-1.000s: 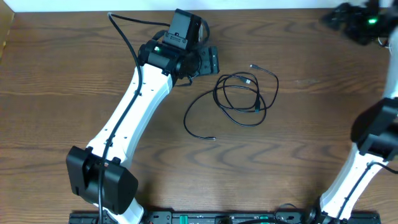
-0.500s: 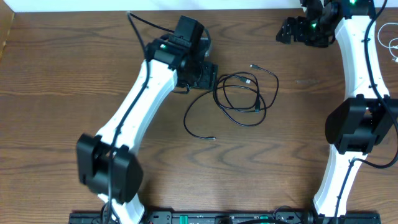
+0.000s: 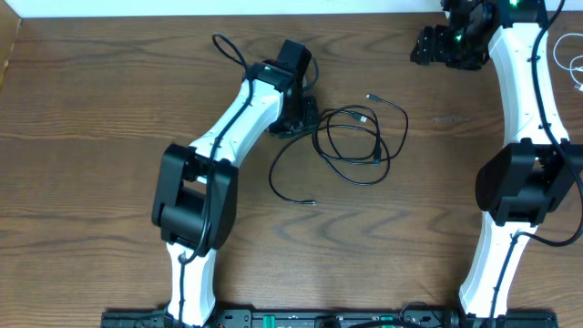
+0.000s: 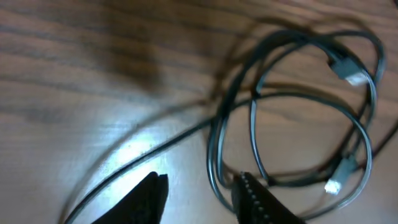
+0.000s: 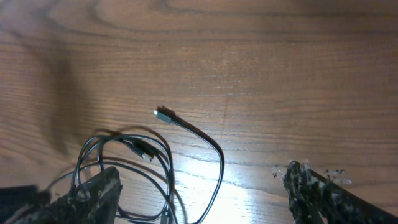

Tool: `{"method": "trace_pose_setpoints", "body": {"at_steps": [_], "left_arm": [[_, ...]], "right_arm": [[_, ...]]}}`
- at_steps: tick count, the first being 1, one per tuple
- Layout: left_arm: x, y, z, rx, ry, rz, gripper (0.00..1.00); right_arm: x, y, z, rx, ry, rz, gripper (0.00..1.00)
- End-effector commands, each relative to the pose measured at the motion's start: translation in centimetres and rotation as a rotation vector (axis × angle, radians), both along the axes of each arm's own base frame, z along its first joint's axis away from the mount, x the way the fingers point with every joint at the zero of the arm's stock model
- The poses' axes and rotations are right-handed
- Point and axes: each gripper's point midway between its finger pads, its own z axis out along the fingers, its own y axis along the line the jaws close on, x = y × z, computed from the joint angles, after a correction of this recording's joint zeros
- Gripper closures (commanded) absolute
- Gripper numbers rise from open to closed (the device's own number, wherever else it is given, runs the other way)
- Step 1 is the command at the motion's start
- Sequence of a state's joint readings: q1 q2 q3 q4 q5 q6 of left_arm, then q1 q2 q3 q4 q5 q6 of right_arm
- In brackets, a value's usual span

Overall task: Untangle cables
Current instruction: 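Lower the left gripper onto the black cable and grasp it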

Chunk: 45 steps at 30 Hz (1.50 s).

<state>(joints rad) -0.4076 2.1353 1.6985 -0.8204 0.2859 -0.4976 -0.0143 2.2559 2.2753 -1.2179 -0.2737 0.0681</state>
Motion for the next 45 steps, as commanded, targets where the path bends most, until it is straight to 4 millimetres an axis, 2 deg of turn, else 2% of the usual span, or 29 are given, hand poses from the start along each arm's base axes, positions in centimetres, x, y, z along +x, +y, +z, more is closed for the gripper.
{"method": "trace_pose_setpoints", "body": {"at_steps": [1,6,12,17,24,32,37,39,41,45], "left_arm": [[0.1,-0.3,-1.6,0.01,0.039,0.074,0.65],[0.0,-0.3,-2.2,0.054,0.029,0.065,0.68],[-0.6,-1.5,-2.2,0.064,0.004,-0.024,0.69],[-0.4,-1.0,-2.4,0.142,-0.032,-0.028,0.69],[-0.4,-0.9,-2.5,0.146,-0.031,-0.027,0.72],[-1.0,-0.9,-4.9,0.17,0.016,-0.035,0.76],[-0.8,-0.9,-4.8,0.168,0.007,-0.041,0.81],[-0.8,-0.9,-4.8,0.168,0.007,-0.041,0.91],[-0.6,-0.9,-4.7,0.165,0.001,-0.044,0.92],[-0.2,-1.1,-2.9,0.153,-0.053,-0.099,0.93]], "right_arm": [[-0.2,0.4,-0.6,-0.005,0.019,0.002,0.2],[-0.1,0.3,-0.6,-0.011,0.019,-0.001,0.21],[-0.1,0.3,-0.6,-0.011,0.018,0.0,0.21],[-0.2,0.3,-0.6,-0.01,0.021,0.0,0.21],[-0.3,0.3,-0.7,-0.01,0.026,0.0,0.22],[-0.4,0.3,-0.7,-0.011,0.029,0.0,0.22],[-0.4,0.3,-0.7,-0.011,0.029,0.0,0.21],[-0.4,0.3,-0.7,-0.011,0.03,0.0,0.22],[-0.4,0.3,-0.7,-0.011,0.03,0.001,0.21],[-0.4,0.3,-0.7,-0.01,0.03,0.001,0.21]]}}
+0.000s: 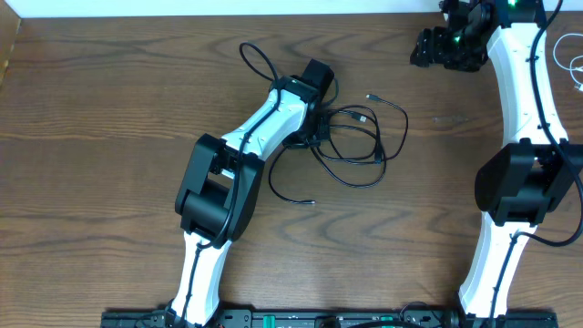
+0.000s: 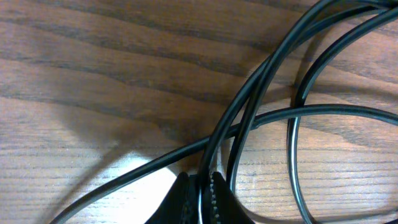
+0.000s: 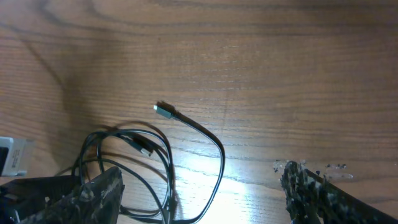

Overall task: Untangle cables
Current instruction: 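Lower the left gripper onto the black cable and grasp it, then lift the black cable with the left gripper and pull it back-left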

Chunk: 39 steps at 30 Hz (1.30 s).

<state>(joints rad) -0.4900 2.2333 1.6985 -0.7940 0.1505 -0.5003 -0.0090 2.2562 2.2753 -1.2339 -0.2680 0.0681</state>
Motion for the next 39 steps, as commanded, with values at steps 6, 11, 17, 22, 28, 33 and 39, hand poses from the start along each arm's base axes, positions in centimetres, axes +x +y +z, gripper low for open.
{"method": "trace_pose_setpoints", "body": {"at_steps": [6,11,17,22,28,33,39], "left_arm": [[1.9,-0.5,8.8,-0.068,-0.214,-0.082,0.93],[1.6,-0.6,16.4,-0.145,-0.366,-0.099,0.93],[0.4,0.1,23.5,-0.197,-0.521,-0.138,0.93],[0.0,0.5,27.1,-0.225,-0.619,-0.155,0.92],[1.3,3.2,32.1,-0.265,-0.779,-0.088,0.92],[1.8,6.1,35.9,-0.293,-0.887,0.0,0.92],[1.2,9.7,41.5,-0.346,-1.041,0.114,0.92]], "right_arm": [[-0.1,0.5,-0.5,-0.005,0.013,0.006,0.22],[-0.3,1.1,-0.6,-0.016,0.011,0.046,0.2],[-1.2,2.7,-0.4,0.049,0.024,0.135,0.16],[-2.7,6.9,1.4,0.261,-0.014,0.34,0.12],[-2.7,7.8,1.4,0.254,-0.017,0.358,0.11],[-2.9,8.8,1.1,0.232,-0.011,0.38,0.13],[-3.5,11.1,-0.3,0.176,0.019,0.412,0.14]]}}
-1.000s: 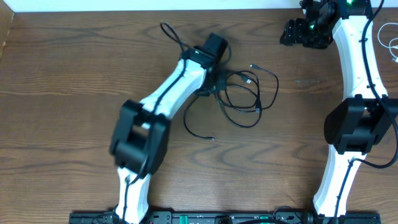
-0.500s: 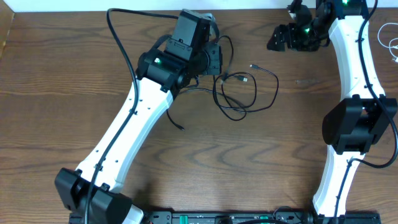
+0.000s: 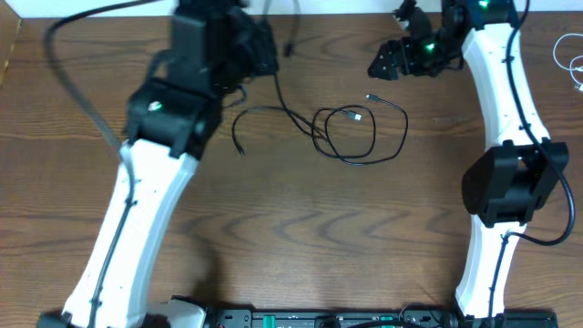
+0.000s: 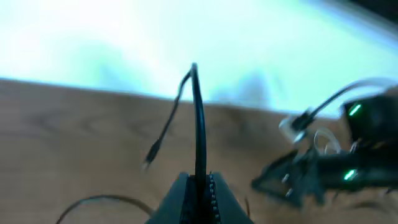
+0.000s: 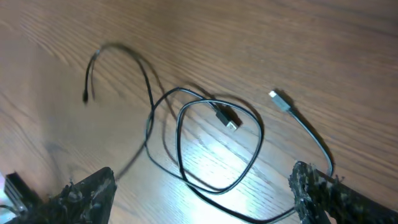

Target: Untangle cables

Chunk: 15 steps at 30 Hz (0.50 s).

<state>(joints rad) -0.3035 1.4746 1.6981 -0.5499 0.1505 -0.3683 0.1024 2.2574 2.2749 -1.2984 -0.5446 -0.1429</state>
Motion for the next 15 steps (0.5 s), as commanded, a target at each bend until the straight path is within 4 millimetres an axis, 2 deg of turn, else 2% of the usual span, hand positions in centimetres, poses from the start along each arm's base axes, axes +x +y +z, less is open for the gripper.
{"method": "trace_pose_setpoints", "body": {"at_steps": [1,4,8,15], "left_arm": [[-1.0,1.8,3.9,-0.064,-0.093,0.049,0.92],[-1.8,2.9,6.8,-0.107,-0.173,0.075,0.92],[-2.6,4.0,9.1,-0.16,-0.232,0.104,0.92],[-2.3,5.3,10.3,-0.228,-0.257,0.149,0.92]], "right_arm": [[-0.4,1.7,-1.6,-0.029,0.021,0.042,0.14],[-1.1,3.5,-1.8,-0.03,0.027,0.076,0.14],[-1.9,5.5,-2.3,-0.032,0.031,0.119,0.14],[-3.6,9.0,-5.0,-0.036,0.059,0.187,0.15]]}}
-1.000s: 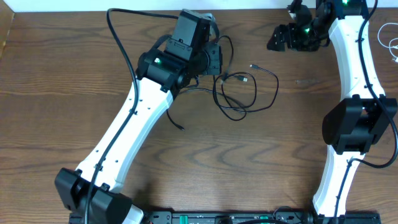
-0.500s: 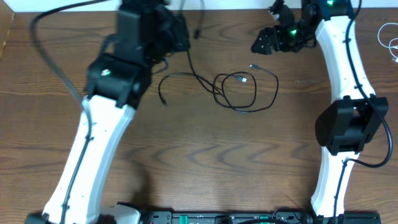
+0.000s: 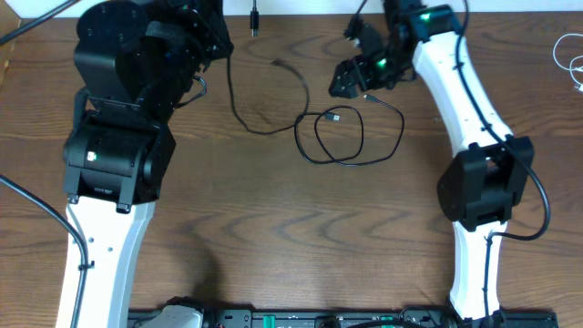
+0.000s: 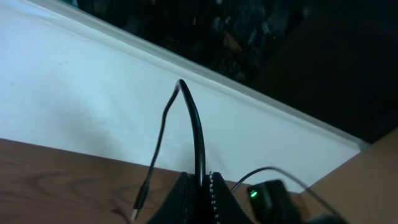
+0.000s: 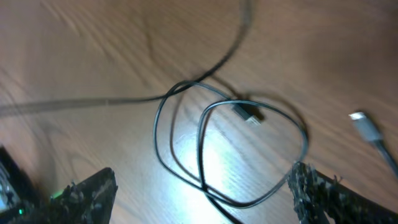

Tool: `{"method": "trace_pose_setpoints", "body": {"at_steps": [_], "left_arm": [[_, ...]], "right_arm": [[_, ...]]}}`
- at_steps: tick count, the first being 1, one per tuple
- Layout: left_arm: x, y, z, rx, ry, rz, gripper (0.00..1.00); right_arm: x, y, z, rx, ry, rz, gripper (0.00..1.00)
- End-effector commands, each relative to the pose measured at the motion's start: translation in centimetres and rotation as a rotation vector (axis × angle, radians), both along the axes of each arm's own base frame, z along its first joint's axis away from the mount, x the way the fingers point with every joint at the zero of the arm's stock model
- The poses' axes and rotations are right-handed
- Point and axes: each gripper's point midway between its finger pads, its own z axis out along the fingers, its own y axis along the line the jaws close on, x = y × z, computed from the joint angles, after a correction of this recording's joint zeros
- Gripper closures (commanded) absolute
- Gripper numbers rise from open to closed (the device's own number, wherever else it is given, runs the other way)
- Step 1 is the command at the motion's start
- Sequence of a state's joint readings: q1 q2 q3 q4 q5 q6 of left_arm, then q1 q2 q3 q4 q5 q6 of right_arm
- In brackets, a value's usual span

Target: Untangle cables

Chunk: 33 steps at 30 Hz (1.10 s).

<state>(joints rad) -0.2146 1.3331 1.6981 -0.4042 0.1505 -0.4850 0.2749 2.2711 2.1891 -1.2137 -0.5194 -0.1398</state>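
Thin black cables lie in loops (image 3: 351,164) at the table's middle back, with a plug (image 3: 335,117) inside them. One strand (image 3: 239,120) runs left and up to my left gripper (image 4: 200,186), which is raised high at the back left and shut on it. The cable (image 4: 198,130) arches over the jaws and its plug (image 4: 141,208) hangs free. My right gripper (image 3: 353,57) hovers open just behind the loops. In the right wrist view the loops (image 5: 177,158) lie between its wide-apart fingers (image 5: 84,193), with one plug (image 5: 249,115) and another plug (image 5: 364,123) on the wood.
Brown wooden table (image 3: 273,237) with a white wall (image 4: 74,93) along its back edge. A white cable (image 3: 572,55) lies at the far right edge. My raised left arm (image 3: 127,109) covers the table's back left in the overhead view.
My left gripper has risen higher with the cable, which now trails further left across the table. My right gripper has moved left and nearer, from behind the loops' right side to just behind them.
My left gripper stood open over the tangle's left edge, then was shut on a strand there. Then it was high at the back left with that strand in it, drawing the cable out. My right gripper stayed open at the back right, then came toward the loops.
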Motion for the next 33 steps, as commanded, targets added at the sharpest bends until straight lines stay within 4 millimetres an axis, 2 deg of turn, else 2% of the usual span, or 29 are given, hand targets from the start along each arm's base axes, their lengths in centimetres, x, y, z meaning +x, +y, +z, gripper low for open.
{"method": "trace_pose_setpoints", "body": {"at_steps": [1,6,11,16,20,28,33], "left_arm": [[0.1,0.9,1.3,-0.062,-0.028,0.031,0.92],[0.3,1.8,4.1,-0.153,-0.118,0.054,0.92],[-0.6,2.4,7.3,-0.192,-0.23,0.056,0.92],[-1.0,2.5,7.8,-0.195,-0.246,0.057,0.92],[-0.5,2.4,5.7,-0.178,-0.164,0.063,0.92],[0.4,2.3,-1.3,-0.088,0.084,0.076,0.92],[0.2,3.2,-4.0,-0.06,0.19,0.101,0.92]], "right_arm": [[-1.4,1.5,-2.4,-0.016,0.055,0.028,0.15],[-1.9,2.6,-4.3,-0.025,0.091,-0.011,0.16],[-1.1,3.0,-4.5,-0.006,0.093,-0.071,0.17],[-0.4,3.4,-5.0,0.015,0.103,-0.144,0.23],[-0.3,3.0,-6.4,-0.022,0.144,-0.253,0.34],[0.0,1.9,-9.1,-0.135,0.128,-0.38,0.45],[0.2,2.7,-10.5,-0.144,0.108,-0.441,0.59]]}}
